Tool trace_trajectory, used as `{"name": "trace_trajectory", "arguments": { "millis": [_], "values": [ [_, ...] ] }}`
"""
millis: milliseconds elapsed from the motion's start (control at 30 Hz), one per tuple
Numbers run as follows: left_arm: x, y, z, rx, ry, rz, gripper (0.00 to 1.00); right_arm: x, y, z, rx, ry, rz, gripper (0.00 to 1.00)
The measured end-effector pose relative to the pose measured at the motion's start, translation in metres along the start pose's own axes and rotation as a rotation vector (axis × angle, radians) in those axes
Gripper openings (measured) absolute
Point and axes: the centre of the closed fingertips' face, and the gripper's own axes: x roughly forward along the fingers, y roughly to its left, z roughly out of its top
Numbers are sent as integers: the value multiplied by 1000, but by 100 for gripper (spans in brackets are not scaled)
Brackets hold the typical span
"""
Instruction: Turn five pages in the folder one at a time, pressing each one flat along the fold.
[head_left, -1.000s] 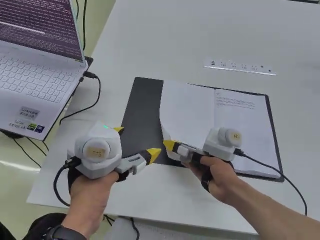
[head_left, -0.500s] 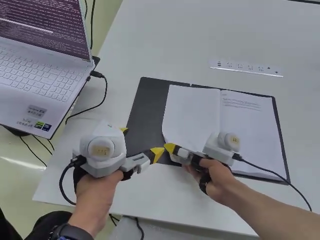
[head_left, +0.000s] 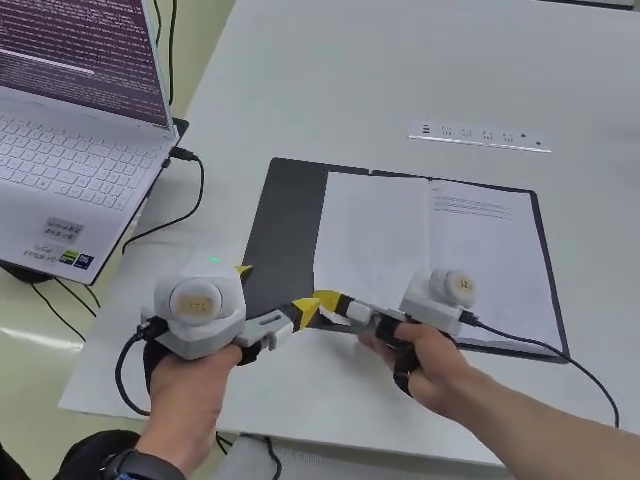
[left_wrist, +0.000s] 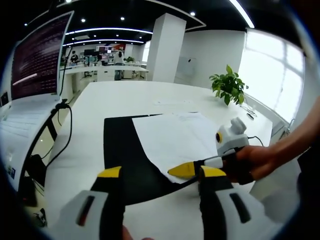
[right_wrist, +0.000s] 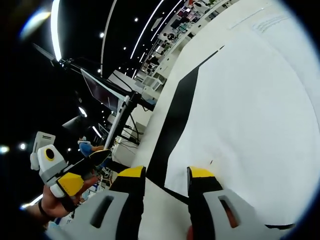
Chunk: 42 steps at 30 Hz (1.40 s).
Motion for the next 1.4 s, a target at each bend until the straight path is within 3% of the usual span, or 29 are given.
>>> {"name": "trace_trajectory", "arguments": {
  "millis": [67,333,633,800,867,900,1133,1167,1200,1400],
  "values": [
    [4,-1,1,5,1,-4,57,-5,1,-1,-26,4,2,36],
    [27,-6,3,58,22,-41,35,-41,2,3,-110,-17,-17,32],
    [57,-20,-5,92,66,-109,16,-72,-12,5,-115,-47,-58,29],
    [76,-27,-25,91,118,-137,8,-82,-17,9,-109,-68,-71,28],
    [82,-30,-37,81,157,-151,4,-84,-17,10,-110,-72,-74,28],
    [83,-30,-49,90,209,-152,1,-85,-18,11,-109,-75,-76,28],
    [95,-29,-75,72,275,-145,0,-88,-22,13,-114,-77,-85,26],
    [95,-28,-77,70,282,-142,0,-89,-23,13,-116,-74,-87,26],
    [94,-27,-74,37,258,-130,0,-89,-25,14,-119,-73,-88,25],
    [95,-27,-74,41,255,-131,0,-91,-34,23,-132,-73,-96,23]
  ]
}}
